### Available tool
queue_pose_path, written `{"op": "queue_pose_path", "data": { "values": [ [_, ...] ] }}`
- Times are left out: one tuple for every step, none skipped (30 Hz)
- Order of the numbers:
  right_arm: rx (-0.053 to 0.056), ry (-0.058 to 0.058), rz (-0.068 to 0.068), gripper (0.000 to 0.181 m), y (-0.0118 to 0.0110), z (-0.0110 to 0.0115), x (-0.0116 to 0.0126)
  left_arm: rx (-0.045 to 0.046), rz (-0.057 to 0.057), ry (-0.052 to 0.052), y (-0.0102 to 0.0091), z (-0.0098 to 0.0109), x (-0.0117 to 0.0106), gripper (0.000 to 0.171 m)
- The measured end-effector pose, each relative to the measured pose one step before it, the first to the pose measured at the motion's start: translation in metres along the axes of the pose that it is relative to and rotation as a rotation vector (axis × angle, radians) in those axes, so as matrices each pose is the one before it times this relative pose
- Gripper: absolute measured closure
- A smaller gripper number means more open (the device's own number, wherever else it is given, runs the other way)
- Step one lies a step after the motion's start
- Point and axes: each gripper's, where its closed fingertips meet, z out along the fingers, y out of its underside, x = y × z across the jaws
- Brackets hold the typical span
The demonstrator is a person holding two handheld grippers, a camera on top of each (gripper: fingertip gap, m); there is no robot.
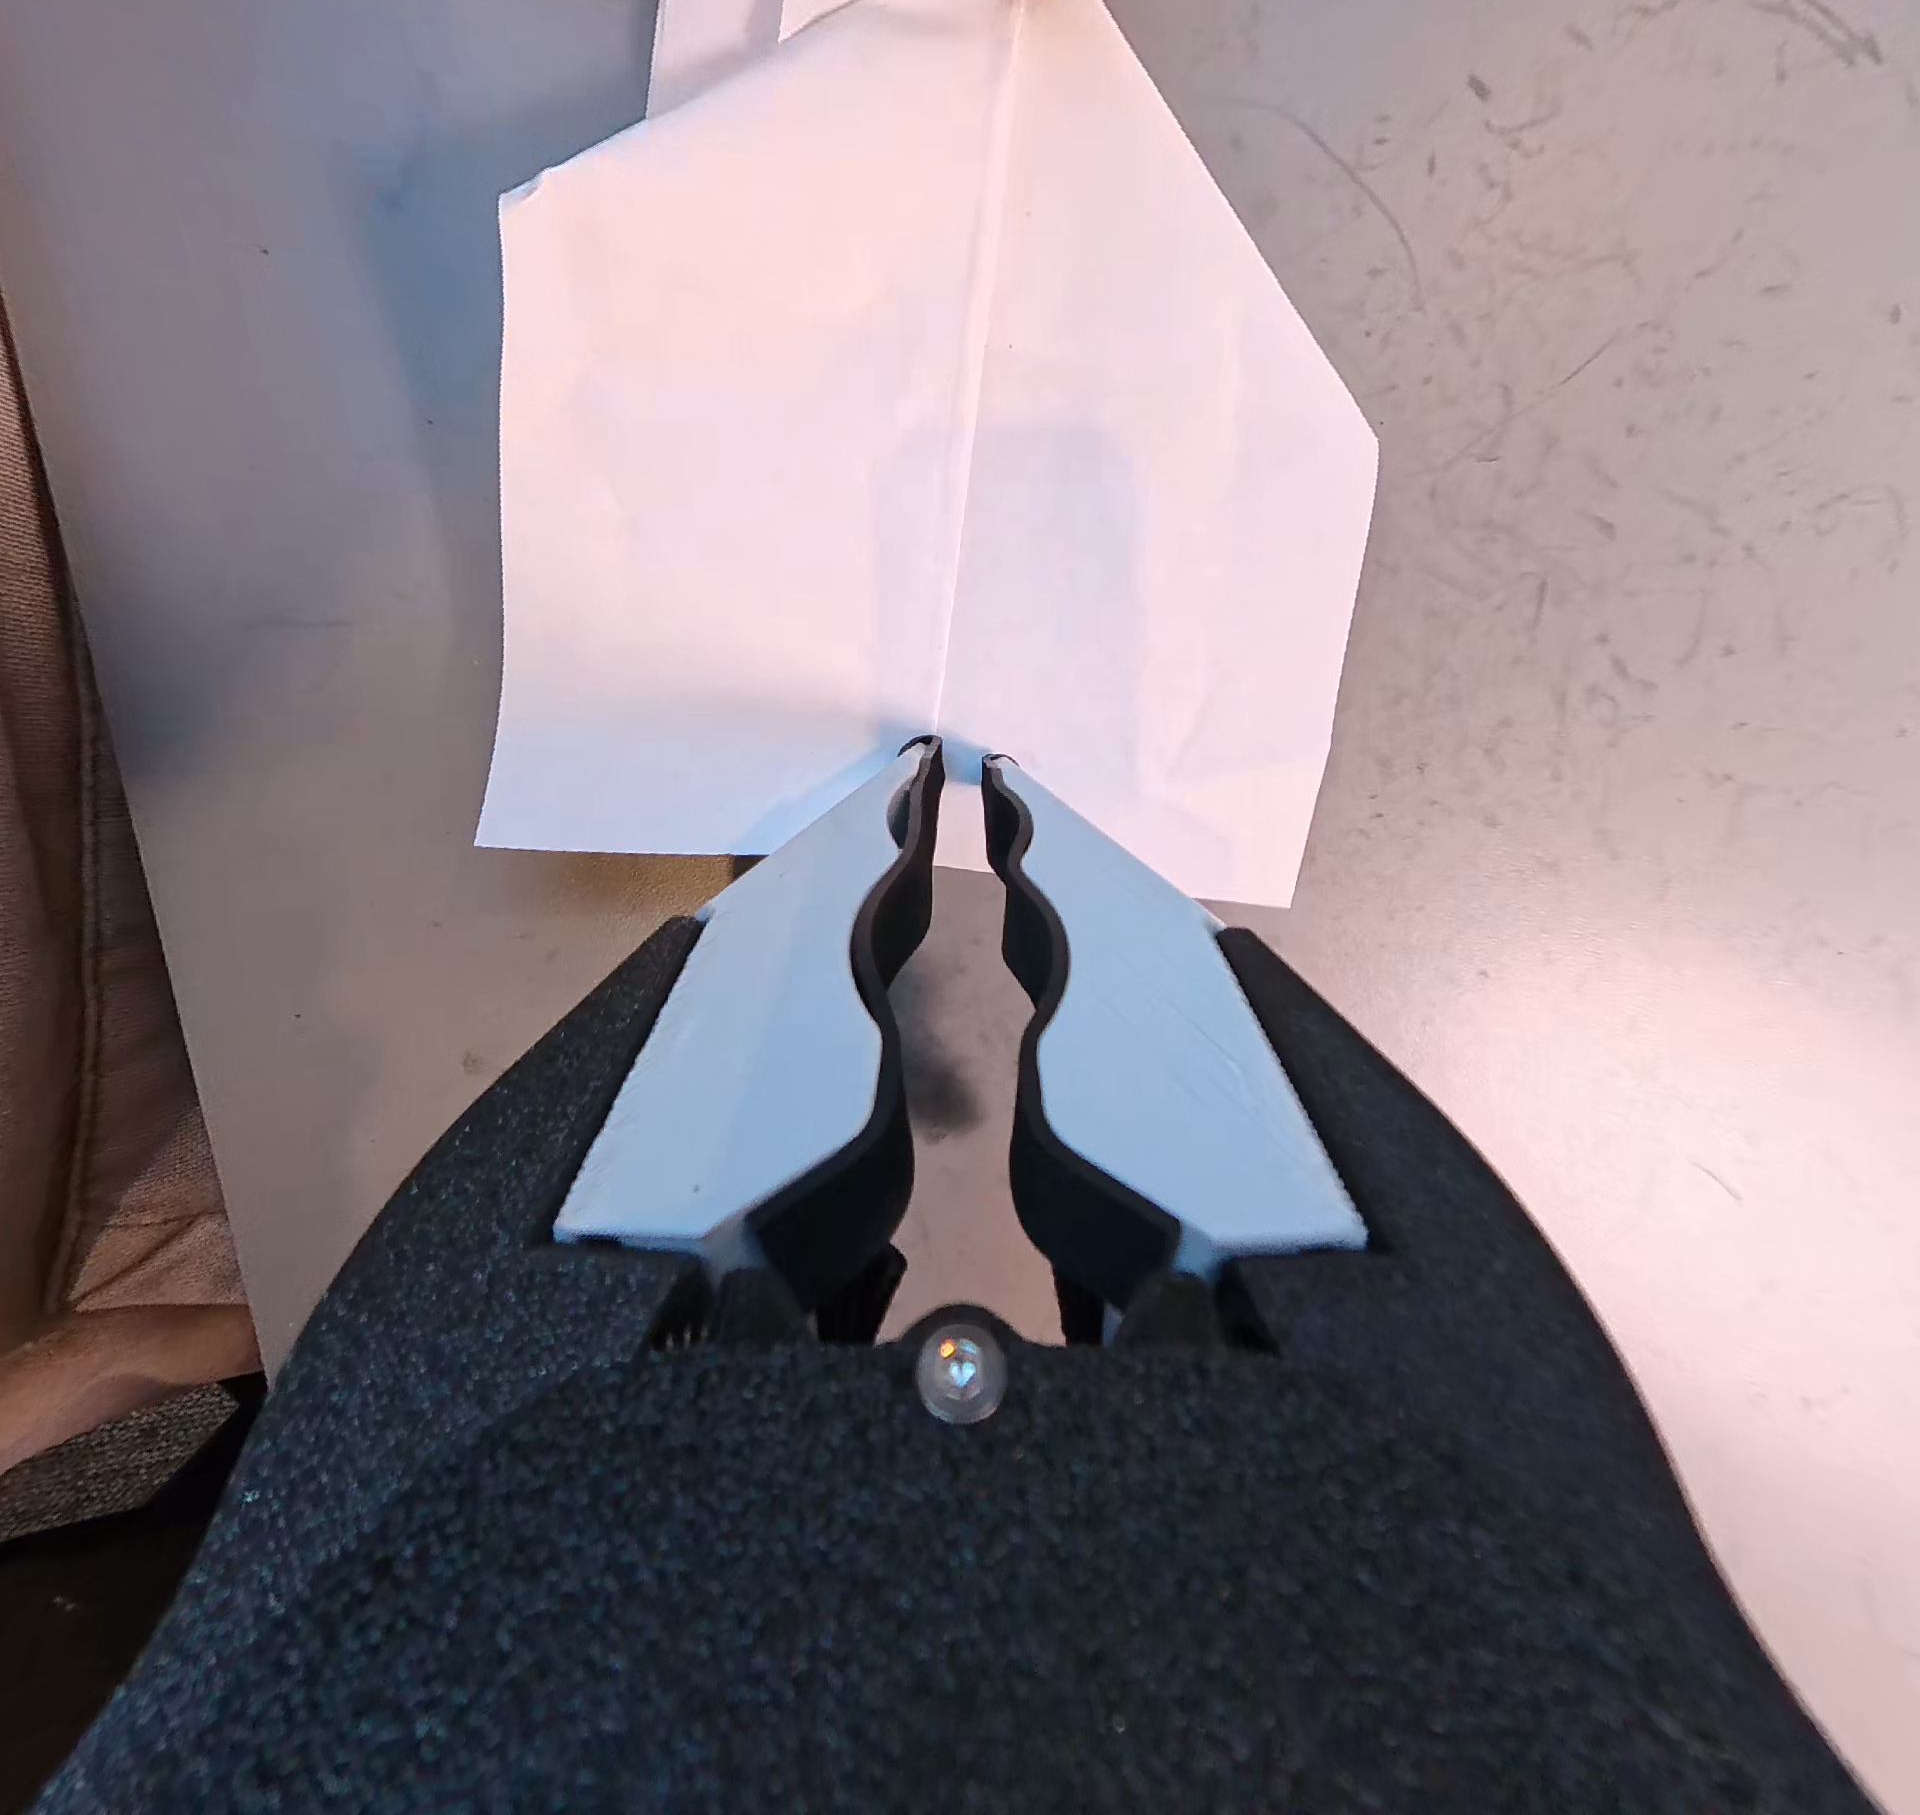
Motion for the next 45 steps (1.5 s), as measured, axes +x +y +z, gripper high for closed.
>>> {"op": "queue_pose_path", "data": {
  "values": [
    [0.0006,0.0008,-0.0010,0.174,-0.00023,0.00011,0.00003,0.00350,-0.0016,-0.0012,0.00055,-0.00024,0.00058,0.171],
    [-0.0003,0.0006,-0.0009,0.174,-0.00005,0.00013,-0.00002,0.00326,-0.0020,-0.0005,0.00053,-0.00034,0.00070,0.171],
    [0.0001,0.0004,-0.0004,0.174,-0.00021,0.00011,0.00006,0.00406,-0.0025,0.0001,0.00055,-0.00025,0.00076,0.171],
    [0.0007,0.0005,-0.0008,0.174,-0.00033,0.00017,0.00000,0.00569,-0.0050,0.0010,0.00056,-0.00031,0.00056,0.171],
    [0.0010,0.0006,-0.0010,0.174,-0.00037,0.00019,0.00003,0.00632,-0.0068,0.0026,0.00064,-0.00040,0.00067,0.171],
    [0.0002,0.0000,-0.0010,0.174,-0.00041,0.00022,0.00001,0.00621,-0.0084,0.0044,0.00067,-0.00044,0.00088,0.171],
    [-0.0008,-0.0001,-0.0024,0.175,-0.00031,0.00017,-0.00001,0.00707,-0.0093,0.0044,0.00071,-0.00038,0.00097,0.171],
    [-0.0002,-0.0007,-0.0018,0.175,-0.00036,0.00020,-0.00003,0.00789,-0.0107,0.0048,0.00069,-0.00041,0.00093,0.171],
    [0.0006,-0.0010,-0.0008,0.175,-0.00052,0.00029,-0.00001,0.00780,-0.0151,0.0092,0.00083,-0.00047,0.00128,0.171],
    [0.0002,-0.0010,-0.0014,0.175,-0.00031,0.00017,-0.00003,0.00955,-0.0211,0.0132,0.00076,-0.00047,0.00164,0.171],
    [0.0005,-0.0007,-0.0010,0.175,-0.00034,0.00019,-0.00003,0.01254,-0.0204,0.0126,0.00058,-0.00037,0.00152,0.171],
    [0.0016,-0.0005,-0.0004,0.175,-0.00031,0.00016,-0.00002,0.01372,-0.0124,0.0071,0.00073,-0.00040,0.00125,0.171],
    [0.0011,-0.0009,-0.0002,0.175,-0.00039,0.00022,-0.00001,0.01309,-0.0110,0.0064,0.00088,-0.00049,0.00133,0.171],
    [-0.0001,-0.0008,-0.0019,0.175,-0.00036,0.00030,-0.00014,0.01422,-0.0109,0.0039,0.00087,-0.00041,0.00110,0.171],
    [-0.0002,-0.0006,-0.0022,0.175,-0.00031,0.00016,-0.00011,0.01347,-0.0067,0.0007,0.00072,-0.00039,0.00124,0.171],
    [0.0010,-0.0011,-0.0014,0.175,-0.00054,0.00029,-0.00011,0.00804,0.0029,-0.0035,0.00091,-0.00031,0.00142,0.171],
    [0.0007,-0.0017,-0.0004,0.175,-0.00057,0.00031,-0.00022,0.00227,0.0111,-0.0074,0.00105,-0.00048,0.00151,0.171],
    [-0.0008,-0.0014,-0.0019,0.175,-0.00053,0.00018,-0.00014,0.00281,0.0148,-0.0104,0.00085,-0.00052,0.00099,0.171],
    [-0.0012,-0.0009,-0.0028,0.175,-0.00033,0.00029,-0.00014,0.00757,0.0102,-0.0099,0.00068,-0.00042,0.00055,0.171],
    [-0.0003,-0.0007,-0.0018,0.175,-0.00046,0.00025,-0.00008,0.00965,0.0060,-0.0077,0.00056,-0.00035,0.00032,0.171],
    [0.0009,-0.0007,-0.0009,0.175,-0.00047,0.00024,-0.00021,0.00923,0.0143,-0.0084,0.00060,-0.00042,0.00058,0.171],
    [0.0012,-0.0003,-0.0004,0.175,-0.00039,0.00020,-0.00013,0.01106,0.0190,-0.0092,0.00069,-0.00035,0.00066,0.171],
    [0.0021,-0.0001,0.0002,0.175,-0.00033,0.00016,-0.00012,0.01282,0.0118,-0.0086,0.00057,-0.00041,0.00030,0.171],
    [0.0045,-0.0002,0.0011,0.175,-0.00055,0.00027,-0.00013,0.00889,0.0032,-0.0053,0.00052,-0.00046,0.00023,0.171],
    [0.0049,0.0000,0.0008,0.175,-0.00047,0.00020,-0.00026,0.00347,0.0075,-0.0058,0.00060,-0.00050,0.00019,0.171],
    [0.0037,-0.0003,0.0007,0.175,-0.00031,0.00025,-0.00017,0.00052,0.0090,-0.0066,0.00044,-0.00047,0.00000,0.171],
    [0.0028,-0.0008,0.0001,0.175,-0.00039,0.00020,-0.00012,-0.00071,0.0014,-0.0038,0.00063,-0.00050,0.00012,0.171],
    [0.0013,-0.0007,-0.0011,0.175,-0.00033,0.00016,-0.00018,-0.00107,-0.0032,-0.0015,0.00059,-0.00074,0.00013,0.171],
    [-0.0001,-0.0005,-0.0019,0.175,-0.00035,0.00019,-0.00020,-0.00113,-0.0015,-0.0025,0.00083,-0.00080,0.00021,0.171],
    [0.0003,-0.0007,-0.0021,0.175,-0.00053,0.00028,-0.00028,-0.00260,0.0023,-0.0045,0.00091,-0.00076,0.00049,0.171],
    [0.0004,-0.0015,-0.0011,0.175,-0.00051,0.00027,-0.00036,-0.00514,0.0064,-0.0046,0.00080,-0.00063,0.00101,0.171],
    [0.0006,-0.0017,-0.0012,0.175,-0.00051,0.00028,-0.00030,-0.00504,0.0056,-0.0027,0.00078,-0.00065,0.00095,0.171],
    [0.0004,-0.0013,-0.0015,0.175,-0.00036,0.00020,-0.00016,-0.00148,0.0006,-0.0007,0.00065,-0.00048,0.00080,0.171],
    [0.0014,-0.0011,-0.0011,0.175,-0.00053,0.00028,-0.00025,0.00155,-0.0011,0.0013,0.00061,-0.00062,0.00052,0.171],
    [0.0025,-0.0009,-0.0010,0.175,-0.00073,0.00038,-0.00032,-0.00032,-0.0017,0.0018,0.00086,-0.00074,0.00041,0.171],
    [0.0016,0.0000,-0.0012,0.175,-0.00050,0.00036,-0.00031,-0.00291,0.0024,-0.0016,0.00075,-0.00063,0.00010,0.171],
    [0.0009,0.0003,-0.0009,0.175,-0.00038,0.00020,-0.00010,-0.00341,0.0072,-0.0047,0.00057,-0.00057,0.00007,0.171],
    [0.0016,-0.0009,0.0005,0.175,-0.00018,0.00010,-0.00007,-0.00291,0.0060,-0.0043,0.00048,-0.00040,0.00004,0.171],
    [0.0019,-0.0010,0.0009,0.175,-0.00015,0.00007,-0.00014,-0.00258,0.0039,-0.0025,0.00054,-0.00048,0.00011,0.171],
    [0.0001,0.0000,-0.0004,0.175,-0.00001,0.00001,0.00004,-0.00243,0.0034,-0.0020,0.00070,-0.00062,-0.00017,0.171],
    [-0.0005,0.0004,-0.0010,0.175,0.00003,-0.00002,0.00004,-0.00185,0.0037,-0.0028,0.00106,-0.00083,-0.00025,0.171],
    [0.0000,-0.0003,0.0001,0.175,0.00000,0.00000,-0.00005,-0.00087,0.0019,-0.0034,0.00103,-0.00085,-0.00016,0.171],
    [0.0010,-0.0005,0.0002,0.175,-0.00010,0.00006,0.00001,-0.00092,0.0067,-0.0053,0.00099,-0.00070,-0.00022,0.171],
    [0.0025,-0.0008,0.0010,0.175,-0.00020,0.00010,-0.00002,-0.00080,0.0108,-0.0063,0.00083,-0.00073,-0.00002,0.171],
    [0.0019,-0.0003,0.0006,0.175,-0.00018,0.00008,-0.00011,-0.00269,0.0110,-0.0072,0.00070,-0.00057,0.00002,0.171]
  ]
}}
